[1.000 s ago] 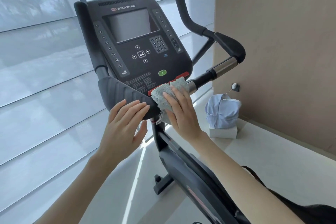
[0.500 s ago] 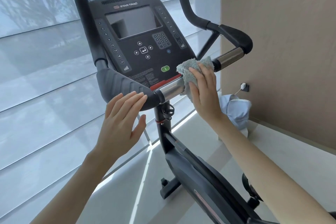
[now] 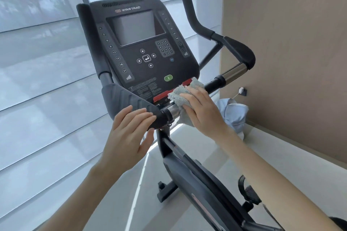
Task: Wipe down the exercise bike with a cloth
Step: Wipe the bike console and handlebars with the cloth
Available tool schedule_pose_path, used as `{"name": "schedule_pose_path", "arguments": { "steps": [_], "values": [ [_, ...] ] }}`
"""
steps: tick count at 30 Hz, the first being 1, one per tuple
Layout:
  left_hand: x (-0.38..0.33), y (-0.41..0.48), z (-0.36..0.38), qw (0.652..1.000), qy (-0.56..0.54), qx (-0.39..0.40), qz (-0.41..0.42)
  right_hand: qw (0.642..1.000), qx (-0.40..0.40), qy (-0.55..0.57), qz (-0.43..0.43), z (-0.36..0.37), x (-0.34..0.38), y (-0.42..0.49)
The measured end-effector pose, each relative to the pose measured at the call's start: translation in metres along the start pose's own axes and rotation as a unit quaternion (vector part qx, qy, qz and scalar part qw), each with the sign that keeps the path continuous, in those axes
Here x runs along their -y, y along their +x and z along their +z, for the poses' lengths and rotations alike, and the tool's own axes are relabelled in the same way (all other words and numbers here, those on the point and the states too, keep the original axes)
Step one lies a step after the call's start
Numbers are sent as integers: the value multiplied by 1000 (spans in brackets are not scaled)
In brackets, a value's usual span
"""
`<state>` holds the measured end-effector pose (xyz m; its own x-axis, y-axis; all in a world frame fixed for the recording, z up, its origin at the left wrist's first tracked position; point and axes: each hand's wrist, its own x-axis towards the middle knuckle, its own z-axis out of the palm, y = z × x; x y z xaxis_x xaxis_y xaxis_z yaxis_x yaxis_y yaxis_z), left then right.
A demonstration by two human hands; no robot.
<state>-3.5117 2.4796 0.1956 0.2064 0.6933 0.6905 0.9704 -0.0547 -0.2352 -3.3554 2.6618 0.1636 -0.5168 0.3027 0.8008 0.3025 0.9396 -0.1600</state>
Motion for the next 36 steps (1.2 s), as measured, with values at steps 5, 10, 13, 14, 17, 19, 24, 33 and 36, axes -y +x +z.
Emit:
{"name": "schedule_pose_path", "arguments": {
  "steps": [5,10,13,14,17,19,24,33,36],
  "values": [
    [0,21,2,999,-33,8,25,996,47,-8,78,-15,-36,5],
    [-8,40,10,997,-51,15,47,972,3,103,213,-39,-58,13],
    [-15,49,12,997,-52,27,41,922,-105,206,309,-60,-65,16],
    [-17,52,13,997,-51,37,38,913,-123,220,321,-65,-67,17],
    [-26,62,18,996,-37,72,30,928,-109,208,289,-68,-65,20],
    [-32,68,23,995,-23,95,21,963,-40,158,216,-57,-62,17],
    [-46,76,37,994,7,105,-20,991,109,30,67,-29,-72,5],
    [-60,74,47,994,41,72,-66,991,121,-49,-3,-34,-97,48],
    [-63,70,47,995,48,56,-66,981,183,-65,0,-31,-96,59]
  ]
}}
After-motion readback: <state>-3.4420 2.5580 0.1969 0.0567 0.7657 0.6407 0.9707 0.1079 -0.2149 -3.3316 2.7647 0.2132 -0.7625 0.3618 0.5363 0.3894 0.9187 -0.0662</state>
